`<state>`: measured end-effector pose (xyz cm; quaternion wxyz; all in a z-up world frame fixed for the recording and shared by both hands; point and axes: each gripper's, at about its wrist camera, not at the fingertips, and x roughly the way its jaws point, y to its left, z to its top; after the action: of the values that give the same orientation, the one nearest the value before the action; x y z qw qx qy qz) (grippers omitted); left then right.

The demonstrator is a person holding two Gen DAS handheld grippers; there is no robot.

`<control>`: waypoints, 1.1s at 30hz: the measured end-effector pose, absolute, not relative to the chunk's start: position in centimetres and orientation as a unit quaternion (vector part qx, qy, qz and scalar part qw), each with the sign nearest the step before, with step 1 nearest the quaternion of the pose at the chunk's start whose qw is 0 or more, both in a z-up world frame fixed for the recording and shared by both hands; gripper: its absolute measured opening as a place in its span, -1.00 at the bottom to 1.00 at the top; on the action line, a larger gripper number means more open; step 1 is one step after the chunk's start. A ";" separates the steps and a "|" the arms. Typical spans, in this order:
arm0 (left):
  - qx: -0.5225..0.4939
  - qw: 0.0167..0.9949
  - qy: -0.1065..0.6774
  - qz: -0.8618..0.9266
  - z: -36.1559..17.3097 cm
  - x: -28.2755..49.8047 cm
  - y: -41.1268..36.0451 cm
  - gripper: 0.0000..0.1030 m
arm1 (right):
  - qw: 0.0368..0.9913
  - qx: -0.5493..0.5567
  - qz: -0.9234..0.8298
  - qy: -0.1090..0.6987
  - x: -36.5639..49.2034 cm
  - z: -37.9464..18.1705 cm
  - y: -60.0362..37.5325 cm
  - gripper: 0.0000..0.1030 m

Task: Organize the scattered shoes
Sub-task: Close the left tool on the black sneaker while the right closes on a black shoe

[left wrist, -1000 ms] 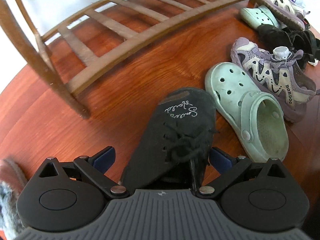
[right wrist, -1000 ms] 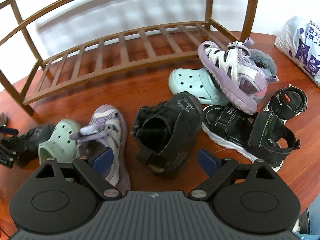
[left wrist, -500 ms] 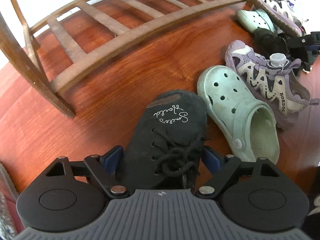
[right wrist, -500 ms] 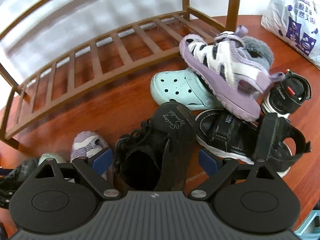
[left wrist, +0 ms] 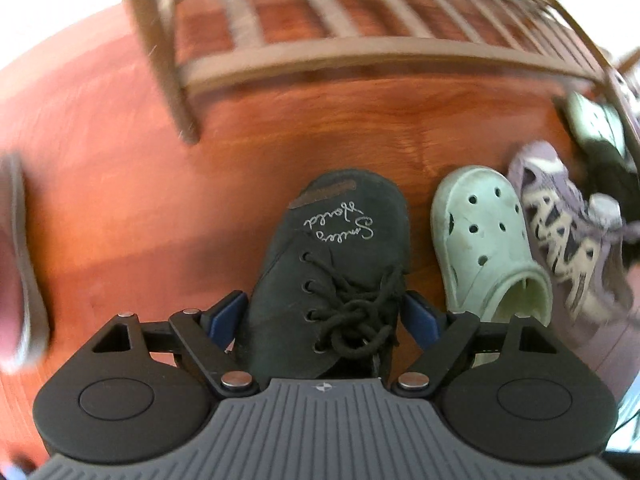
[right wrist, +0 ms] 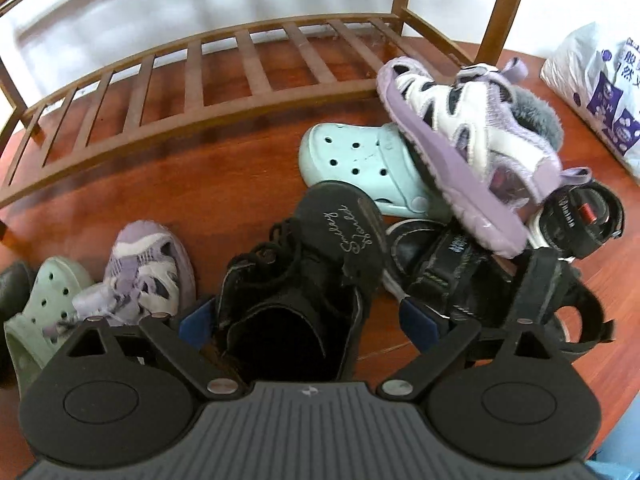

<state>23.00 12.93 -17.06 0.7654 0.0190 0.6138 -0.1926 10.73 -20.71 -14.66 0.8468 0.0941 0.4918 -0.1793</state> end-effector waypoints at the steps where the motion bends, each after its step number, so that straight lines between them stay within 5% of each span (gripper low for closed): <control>1: 0.007 0.762 0.621 -0.185 -17.1 23.0 13.1 0.61 | 0.845 0.094 -0.179 0.494 10.9 -14.8 -20.8 0.88; 21: 0.045 0.782 0.601 -0.160 -18.0 22.6 11.6 0.66 | 0.818 0.098 -0.183 0.536 13.6 -17.6 -22.5 0.91; 26: 0.033 0.786 0.594 -0.166 -18.1 22.2 12.0 0.48 | 0.824 0.087 -0.184 0.529 13.4 -17.5 -21.9 0.71; 28: 0.030 0.791 0.589 -0.164 -17.9 21.9 12.2 0.46 | 0.827 0.088 -0.184 0.524 13.1 -17.1 -22.1 0.39; 33: 0.035 0.800 0.576 -0.163 -17.2 21.1 12.3 0.43 | 0.828 0.102 -0.176 0.522 11.9 -16.5 -22.6 0.32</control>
<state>21.11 12.27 -17.18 0.8002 0.0346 0.5762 -0.1627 11.88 -22.62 -16.53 0.8283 0.1018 0.5219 -0.1763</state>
